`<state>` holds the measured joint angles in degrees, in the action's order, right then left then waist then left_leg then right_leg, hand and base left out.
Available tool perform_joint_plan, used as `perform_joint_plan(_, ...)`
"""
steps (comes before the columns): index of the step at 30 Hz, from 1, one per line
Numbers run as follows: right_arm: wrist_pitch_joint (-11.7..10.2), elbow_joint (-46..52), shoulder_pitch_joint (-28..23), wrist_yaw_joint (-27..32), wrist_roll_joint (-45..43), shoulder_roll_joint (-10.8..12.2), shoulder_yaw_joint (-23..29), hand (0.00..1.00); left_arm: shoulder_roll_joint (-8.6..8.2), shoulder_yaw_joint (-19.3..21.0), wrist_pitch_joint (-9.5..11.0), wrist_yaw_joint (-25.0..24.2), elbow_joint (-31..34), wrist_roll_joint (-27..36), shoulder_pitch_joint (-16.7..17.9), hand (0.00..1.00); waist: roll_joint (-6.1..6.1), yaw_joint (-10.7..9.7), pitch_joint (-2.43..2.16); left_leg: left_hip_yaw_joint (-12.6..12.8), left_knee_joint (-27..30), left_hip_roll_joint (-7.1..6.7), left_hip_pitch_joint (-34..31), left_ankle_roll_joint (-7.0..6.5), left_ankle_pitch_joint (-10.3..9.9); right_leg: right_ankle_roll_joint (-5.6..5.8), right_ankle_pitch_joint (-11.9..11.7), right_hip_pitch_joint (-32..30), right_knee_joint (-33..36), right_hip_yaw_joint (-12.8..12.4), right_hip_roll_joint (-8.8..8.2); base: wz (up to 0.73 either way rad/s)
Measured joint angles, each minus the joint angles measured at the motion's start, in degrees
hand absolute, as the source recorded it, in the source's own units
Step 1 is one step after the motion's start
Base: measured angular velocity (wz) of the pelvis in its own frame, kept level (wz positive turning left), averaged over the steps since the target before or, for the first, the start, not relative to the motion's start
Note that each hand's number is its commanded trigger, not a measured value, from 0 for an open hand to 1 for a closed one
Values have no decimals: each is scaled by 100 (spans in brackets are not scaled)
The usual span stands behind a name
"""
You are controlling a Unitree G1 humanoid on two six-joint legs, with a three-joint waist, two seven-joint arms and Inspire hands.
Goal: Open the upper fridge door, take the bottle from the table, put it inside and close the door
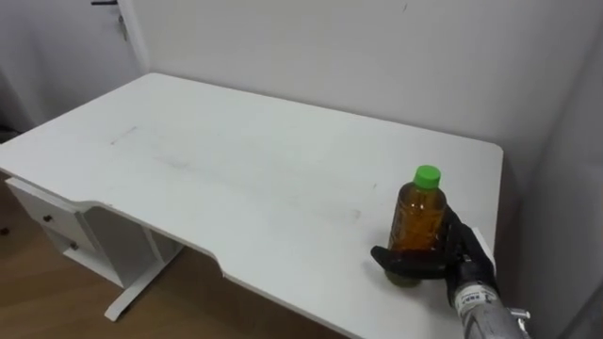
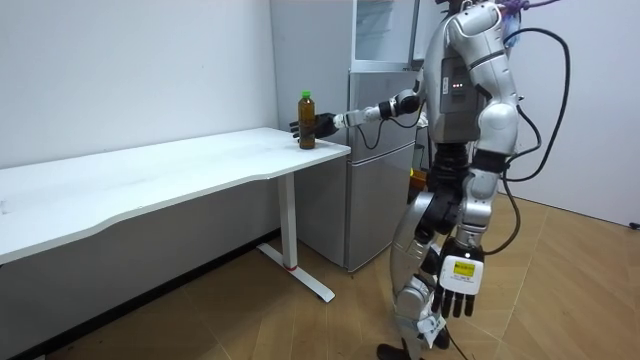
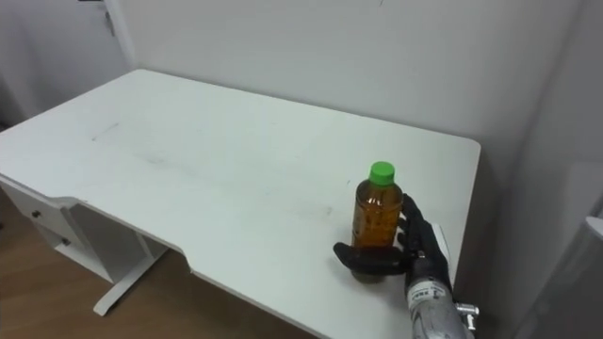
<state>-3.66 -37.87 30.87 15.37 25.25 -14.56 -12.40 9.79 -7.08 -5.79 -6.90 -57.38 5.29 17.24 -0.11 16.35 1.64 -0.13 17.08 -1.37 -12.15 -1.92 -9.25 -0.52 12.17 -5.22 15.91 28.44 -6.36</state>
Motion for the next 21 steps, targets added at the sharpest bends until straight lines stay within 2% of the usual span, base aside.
perform_joint_plan(6, -7, -69, 1, -1, 122, 0, -65, 0, 3, 0, 4, 3, -14, 85, -4, 0, 9, 71, -7, 5, -34, 0, 90, -1, 1, 1, 1, 39, 75, -5, -24, 0)
perform_joint_plan(9, -59, -210, 46, 0, 119, -4, -53, 90, 3, 1, 3, 3, -13, 85, -3, 0, 9, 108, -9, 4, -35, -4, 96, -1, 1, 1, 1, 45, 81, -6, -30, 0)
perform_joint_plan(10, -59, -225, 55, 0, 119, -4, -52, 100, 4, 2, 1, 3, -14, 85, -2, 0, 9, 111, -9, 3, -35, -5, 96, -1, 1, 1, 1, 45, 82, -6, -31, 0)
perform_joint_plan(21, -54, -372, 65, -62, 130, 13, -67, 100, 4, 2, 0, 3, -12, 88, -3, 0, 10, 136, -9, 0, -38, -18, 93, -11, 7, 0, 0, 41, 86, -6, -45, 0)
